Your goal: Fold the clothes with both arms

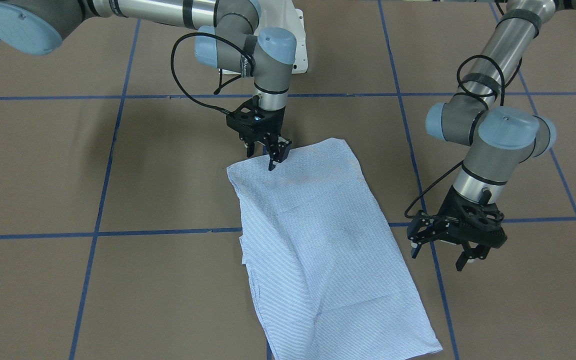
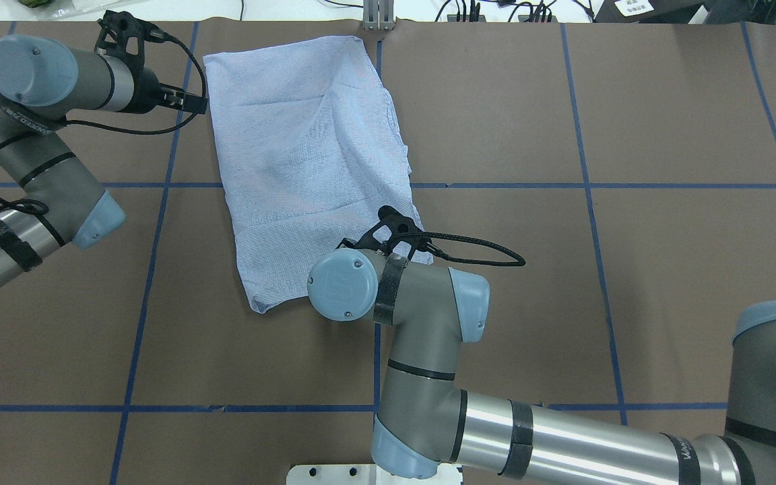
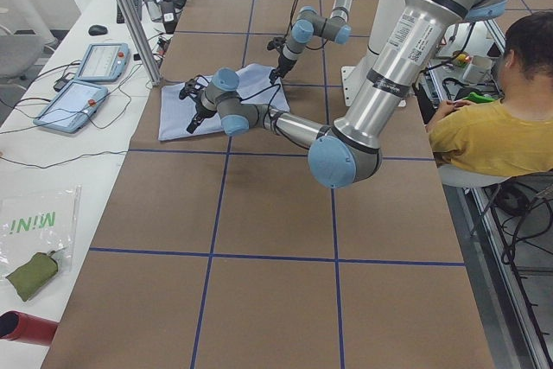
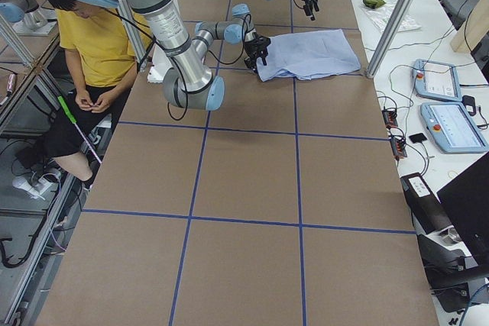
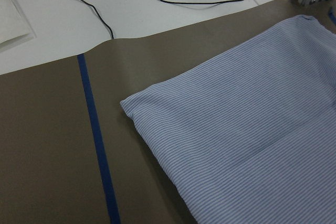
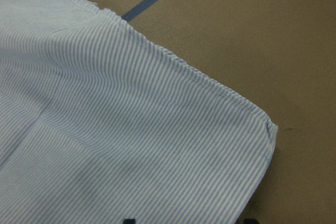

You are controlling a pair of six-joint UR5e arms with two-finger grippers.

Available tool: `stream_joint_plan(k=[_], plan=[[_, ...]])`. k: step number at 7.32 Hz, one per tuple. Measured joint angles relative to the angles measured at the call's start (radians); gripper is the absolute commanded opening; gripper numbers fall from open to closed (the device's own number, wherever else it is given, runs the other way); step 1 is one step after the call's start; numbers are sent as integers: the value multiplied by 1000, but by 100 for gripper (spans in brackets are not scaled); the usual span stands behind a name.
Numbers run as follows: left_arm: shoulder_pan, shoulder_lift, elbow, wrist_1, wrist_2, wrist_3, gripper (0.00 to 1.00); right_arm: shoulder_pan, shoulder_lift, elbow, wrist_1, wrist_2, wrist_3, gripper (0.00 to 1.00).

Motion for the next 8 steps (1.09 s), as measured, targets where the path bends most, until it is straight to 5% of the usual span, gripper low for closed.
stream_joint_plan(k=[1, 2, 8], plan=[[0, 0, 0, 0, 0, 0, 100, -1, 2, -6, 0, -4, -2, 33], [0, 1, 0, 0, 0, 0, 100, -2, 3, -8, 0, -12, -4, 3], [2, 11, -33, 1, -17, -13, 100, -2, 10, -20, 0, -39, -18, 0]])
